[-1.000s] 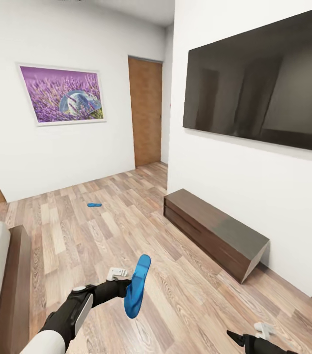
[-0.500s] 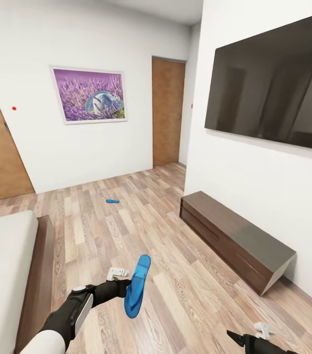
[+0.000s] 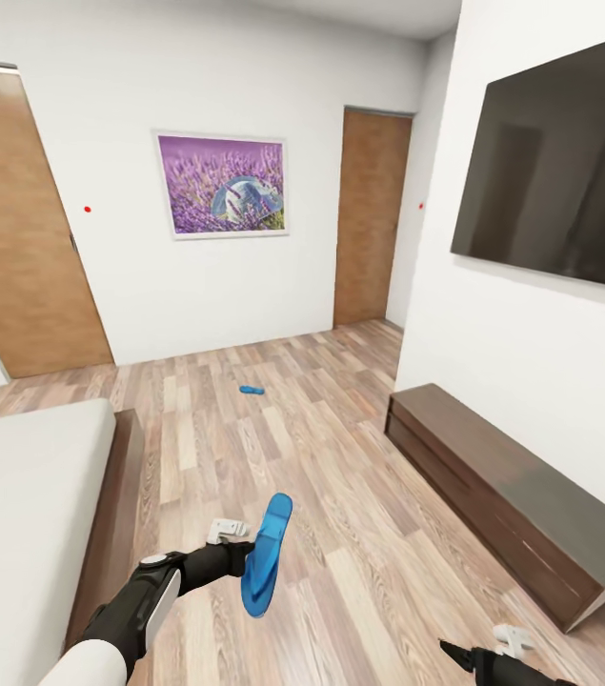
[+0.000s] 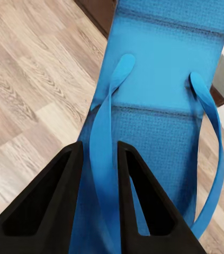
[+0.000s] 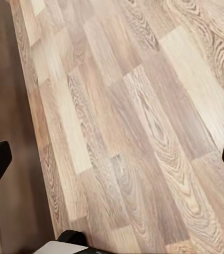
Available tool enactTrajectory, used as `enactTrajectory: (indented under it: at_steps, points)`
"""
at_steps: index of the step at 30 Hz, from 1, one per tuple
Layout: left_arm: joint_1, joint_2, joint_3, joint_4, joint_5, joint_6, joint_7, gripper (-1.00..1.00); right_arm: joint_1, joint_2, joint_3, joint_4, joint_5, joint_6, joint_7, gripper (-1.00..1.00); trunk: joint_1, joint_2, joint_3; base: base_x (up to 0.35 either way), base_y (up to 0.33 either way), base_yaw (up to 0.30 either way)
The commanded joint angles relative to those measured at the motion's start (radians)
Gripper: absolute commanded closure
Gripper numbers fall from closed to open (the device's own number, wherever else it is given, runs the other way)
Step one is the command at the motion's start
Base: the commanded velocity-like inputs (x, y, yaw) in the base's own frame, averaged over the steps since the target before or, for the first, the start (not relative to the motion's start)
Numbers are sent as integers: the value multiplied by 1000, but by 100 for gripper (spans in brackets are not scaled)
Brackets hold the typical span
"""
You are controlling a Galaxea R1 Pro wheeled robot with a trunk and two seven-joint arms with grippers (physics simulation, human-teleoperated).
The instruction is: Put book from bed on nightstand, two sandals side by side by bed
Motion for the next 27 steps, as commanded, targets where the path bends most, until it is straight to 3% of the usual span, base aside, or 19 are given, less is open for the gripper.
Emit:
enactTrajectory:
  at_steps: [1,15,27]
  points:
    - [-1,-2,8,-1,-5,7,-3,100,0,-1,7,-1,-10,5,2,-100,1,-1,-2,302,0,262]
    - [-1,-2,8,-1,-5,6,-2,100,0,-1,7,-1,-10,5,3,-100,1,-1,-2,266,0,244]
    - [-1,-2,8,-1,-5,7,-2,100,0,-1,7,-2,-10,4,5,-100,1,-1,-2,136,0,17]
